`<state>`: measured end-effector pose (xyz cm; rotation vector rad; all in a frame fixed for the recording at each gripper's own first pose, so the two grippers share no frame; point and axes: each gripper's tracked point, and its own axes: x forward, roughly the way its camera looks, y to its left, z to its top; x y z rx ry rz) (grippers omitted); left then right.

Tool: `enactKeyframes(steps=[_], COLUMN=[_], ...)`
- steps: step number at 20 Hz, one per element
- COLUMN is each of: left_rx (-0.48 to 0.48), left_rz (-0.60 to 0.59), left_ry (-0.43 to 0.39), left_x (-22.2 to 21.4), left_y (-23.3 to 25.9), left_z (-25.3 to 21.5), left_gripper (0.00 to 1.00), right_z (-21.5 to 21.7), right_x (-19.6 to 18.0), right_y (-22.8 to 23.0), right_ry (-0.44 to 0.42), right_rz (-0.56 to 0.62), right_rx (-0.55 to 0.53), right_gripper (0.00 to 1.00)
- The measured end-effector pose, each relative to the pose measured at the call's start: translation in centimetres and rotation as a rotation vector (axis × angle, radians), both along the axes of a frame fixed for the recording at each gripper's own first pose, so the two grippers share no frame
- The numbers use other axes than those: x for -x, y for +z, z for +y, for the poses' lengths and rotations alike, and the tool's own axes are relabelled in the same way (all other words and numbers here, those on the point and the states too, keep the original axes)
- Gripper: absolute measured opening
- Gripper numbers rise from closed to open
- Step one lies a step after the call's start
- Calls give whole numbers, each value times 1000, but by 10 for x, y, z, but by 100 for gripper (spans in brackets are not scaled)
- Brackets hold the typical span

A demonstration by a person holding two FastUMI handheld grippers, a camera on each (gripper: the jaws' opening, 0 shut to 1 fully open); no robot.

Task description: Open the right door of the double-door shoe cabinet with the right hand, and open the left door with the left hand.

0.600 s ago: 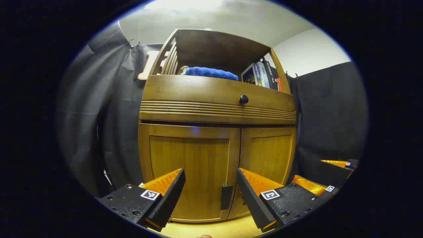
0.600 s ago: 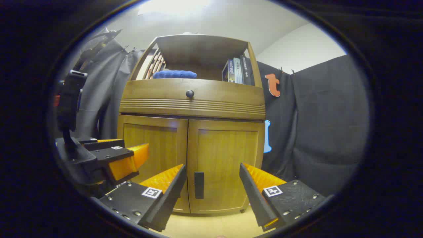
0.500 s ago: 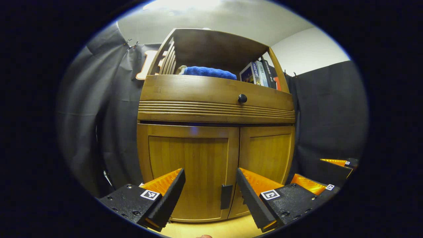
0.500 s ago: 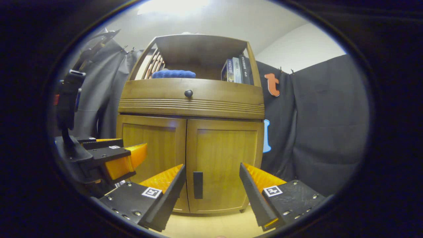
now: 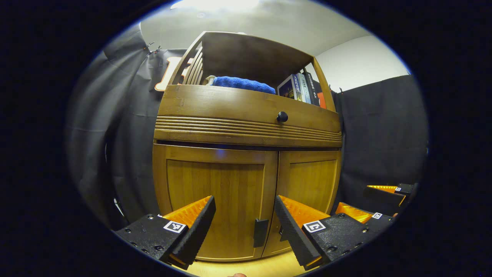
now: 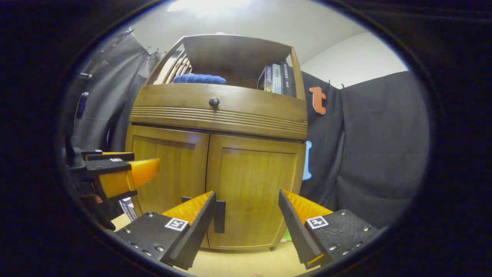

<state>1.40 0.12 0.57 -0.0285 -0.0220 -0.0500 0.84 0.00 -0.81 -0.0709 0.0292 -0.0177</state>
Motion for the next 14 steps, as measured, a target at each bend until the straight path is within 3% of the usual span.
enactKeyframes(steps=[2,4,11,14], left_rx=[0,-3,-40,-38], left_rz=[-4,4,16,24], left_ry=[8,19,81,129], left_x=[-2,-6,-8,-11], left_y=[-1,-2,-9,-14], left_z=[6,9,33,48], left_gripper=[95,92,92,95], right_z=[2,7,-1,14], right_x=[-6,-18,-68,-85], right_y=[-9,-16,-68,-86], right_ry=[16,27,-3,48], right_rz=[13,27,145,195], right_rx=[6,5,-74,-111], right_gripper=[96,96,96,95])
